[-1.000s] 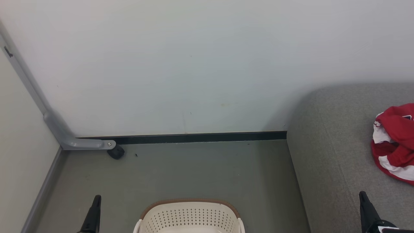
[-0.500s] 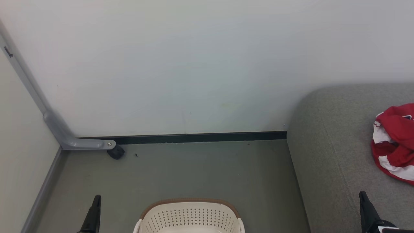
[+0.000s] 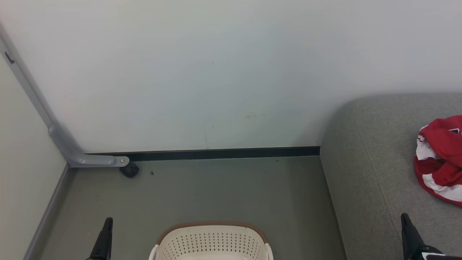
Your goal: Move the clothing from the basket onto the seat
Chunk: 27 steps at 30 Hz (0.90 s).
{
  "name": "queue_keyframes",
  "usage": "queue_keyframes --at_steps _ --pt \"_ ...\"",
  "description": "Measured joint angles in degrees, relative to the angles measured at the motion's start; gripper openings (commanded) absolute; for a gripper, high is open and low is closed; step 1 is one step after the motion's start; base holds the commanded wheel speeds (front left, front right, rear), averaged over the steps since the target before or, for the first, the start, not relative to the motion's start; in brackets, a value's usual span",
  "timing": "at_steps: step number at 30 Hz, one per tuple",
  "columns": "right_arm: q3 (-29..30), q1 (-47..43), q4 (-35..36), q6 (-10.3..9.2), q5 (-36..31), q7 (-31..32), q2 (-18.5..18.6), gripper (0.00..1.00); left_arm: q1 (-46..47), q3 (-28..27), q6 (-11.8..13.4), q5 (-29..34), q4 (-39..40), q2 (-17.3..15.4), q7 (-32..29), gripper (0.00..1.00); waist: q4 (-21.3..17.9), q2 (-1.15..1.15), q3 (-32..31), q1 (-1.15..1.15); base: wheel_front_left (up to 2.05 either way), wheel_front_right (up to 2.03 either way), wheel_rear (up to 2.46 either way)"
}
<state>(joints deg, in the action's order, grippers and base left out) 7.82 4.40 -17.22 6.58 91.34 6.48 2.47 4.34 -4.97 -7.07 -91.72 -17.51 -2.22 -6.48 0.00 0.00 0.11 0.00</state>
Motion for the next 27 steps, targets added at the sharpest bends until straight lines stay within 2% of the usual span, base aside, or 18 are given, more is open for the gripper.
queue_keyframes --at_steps 27 --pt "0.0 0.0 0.0 0.0 0.0 0.0 0.0 0.0 0.0 0.0 0.0 0.0 0.1 0.0 0.0 0.0 0.0 0.0 0.0 0.0 0.0 0.0 0.0"
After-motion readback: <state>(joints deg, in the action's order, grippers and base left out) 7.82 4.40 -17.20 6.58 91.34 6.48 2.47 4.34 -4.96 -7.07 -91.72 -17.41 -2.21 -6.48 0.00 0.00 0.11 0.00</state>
